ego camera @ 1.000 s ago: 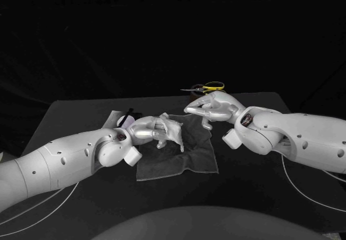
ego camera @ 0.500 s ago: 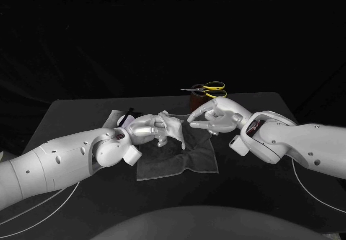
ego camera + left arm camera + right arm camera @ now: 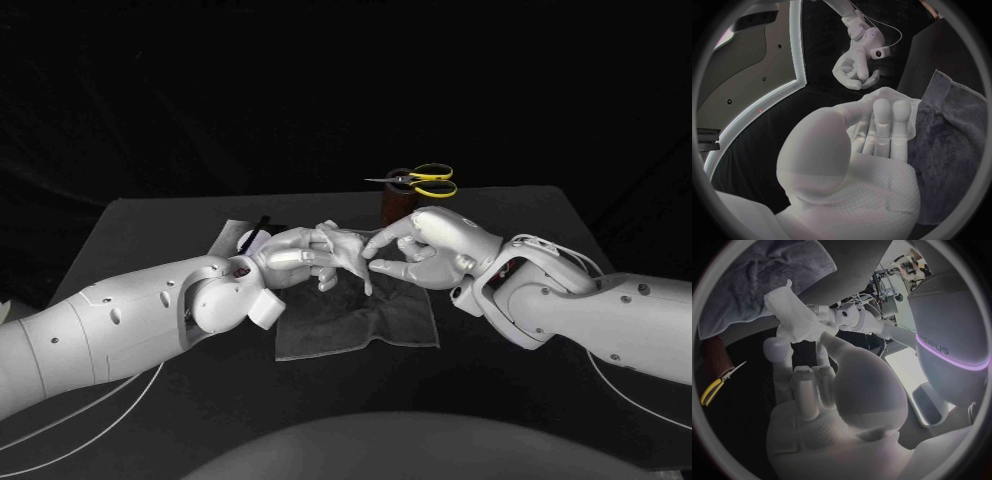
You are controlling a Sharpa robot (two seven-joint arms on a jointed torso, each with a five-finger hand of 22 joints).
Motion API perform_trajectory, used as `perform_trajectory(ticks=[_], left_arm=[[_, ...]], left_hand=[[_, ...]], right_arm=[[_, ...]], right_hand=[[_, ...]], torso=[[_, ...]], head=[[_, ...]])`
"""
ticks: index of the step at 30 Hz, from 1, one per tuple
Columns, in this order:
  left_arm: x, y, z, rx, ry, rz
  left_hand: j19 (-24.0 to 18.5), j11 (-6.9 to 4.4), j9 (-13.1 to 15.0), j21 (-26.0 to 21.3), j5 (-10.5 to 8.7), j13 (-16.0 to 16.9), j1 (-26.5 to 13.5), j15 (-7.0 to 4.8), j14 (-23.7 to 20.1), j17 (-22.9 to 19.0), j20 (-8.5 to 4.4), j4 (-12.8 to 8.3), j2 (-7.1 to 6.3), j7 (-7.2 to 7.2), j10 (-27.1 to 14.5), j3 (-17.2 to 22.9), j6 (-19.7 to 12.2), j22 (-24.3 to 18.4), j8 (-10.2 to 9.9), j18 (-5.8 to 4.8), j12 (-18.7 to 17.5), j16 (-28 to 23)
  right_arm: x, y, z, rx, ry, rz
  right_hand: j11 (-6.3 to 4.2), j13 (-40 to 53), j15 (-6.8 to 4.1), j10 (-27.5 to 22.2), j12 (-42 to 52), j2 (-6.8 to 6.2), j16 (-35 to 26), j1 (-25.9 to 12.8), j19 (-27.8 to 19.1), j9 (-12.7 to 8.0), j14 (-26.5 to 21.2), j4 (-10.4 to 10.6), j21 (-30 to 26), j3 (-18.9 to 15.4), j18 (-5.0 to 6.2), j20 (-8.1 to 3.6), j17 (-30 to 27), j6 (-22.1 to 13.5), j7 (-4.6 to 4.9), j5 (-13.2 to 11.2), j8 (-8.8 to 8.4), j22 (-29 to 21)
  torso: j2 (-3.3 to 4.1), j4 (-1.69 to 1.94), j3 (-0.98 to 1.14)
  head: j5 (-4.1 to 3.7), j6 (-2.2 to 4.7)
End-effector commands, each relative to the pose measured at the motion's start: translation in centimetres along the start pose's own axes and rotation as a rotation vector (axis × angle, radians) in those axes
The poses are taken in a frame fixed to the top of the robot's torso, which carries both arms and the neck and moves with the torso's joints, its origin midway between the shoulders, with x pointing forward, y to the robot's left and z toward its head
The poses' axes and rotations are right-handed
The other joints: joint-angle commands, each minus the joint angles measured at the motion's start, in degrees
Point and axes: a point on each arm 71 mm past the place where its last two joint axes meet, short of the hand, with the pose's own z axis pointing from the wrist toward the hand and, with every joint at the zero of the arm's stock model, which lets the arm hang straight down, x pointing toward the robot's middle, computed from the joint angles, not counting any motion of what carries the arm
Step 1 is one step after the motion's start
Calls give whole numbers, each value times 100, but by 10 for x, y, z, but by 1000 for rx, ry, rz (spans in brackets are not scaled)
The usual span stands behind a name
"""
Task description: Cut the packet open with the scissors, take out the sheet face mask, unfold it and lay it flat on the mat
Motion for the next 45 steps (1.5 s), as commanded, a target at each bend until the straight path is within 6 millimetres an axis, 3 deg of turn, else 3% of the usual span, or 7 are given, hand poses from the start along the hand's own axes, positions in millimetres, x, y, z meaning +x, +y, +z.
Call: perform_trajectory(ticks=[1, 17, 45], left_arm=[[1, -1, 0, 4, 1, -32], [4, -1, 0, -5, -4, -50], [4, -1, 0, -4, -6, -74]], left_hand=[[14, 33, -9, -48, -31, 3, -63, 39, -6, -17, 54, 7, 3, 58, 3, -70, 1, -21, -17, 97, -39, 29], [48, 49, -21, -151, -31, 8, -109, 62, -12, -58, 83, 76, 3, 73, 49, -217, 27, -93, -3, 96, -51, 73], [73, 49, -26, -206, -32, 7, -139, 68, -21, -82, 91, 125, 11, 73, 98, -279, 64, -131, 13, 94, -55, 97]], right_arm=[[-2, 10, 2, -84, -90, -150], [17, 18, 20, -74, -103, -204], [27, 14, 24, -50, -62, -212]], right_hand=[[-13, 1315, -24, 484, -38, -84, 22, -36, -26, -27, 585, -43, 16, 2, 39, -10, 1504, -13, 13, -21, -41, 237], [39, 1240, 19, 442, -160, -220, -14, -189, -25, -112, 551, -68, -17, 25, 38, 22, 1415, -135, 75, -204, -178, 240], [34, 1250, 23, 446, -144, -226, -11, -242, -15, -116, 554, -53, 19, 37, 34, 34, 1424, -49, 59, -290, -157, 255]], torso=[[-3, -2, -3], [1, 2, -6], [-2, 0, -1]], head=[[14, 0], [24, 0], [43, 0]])
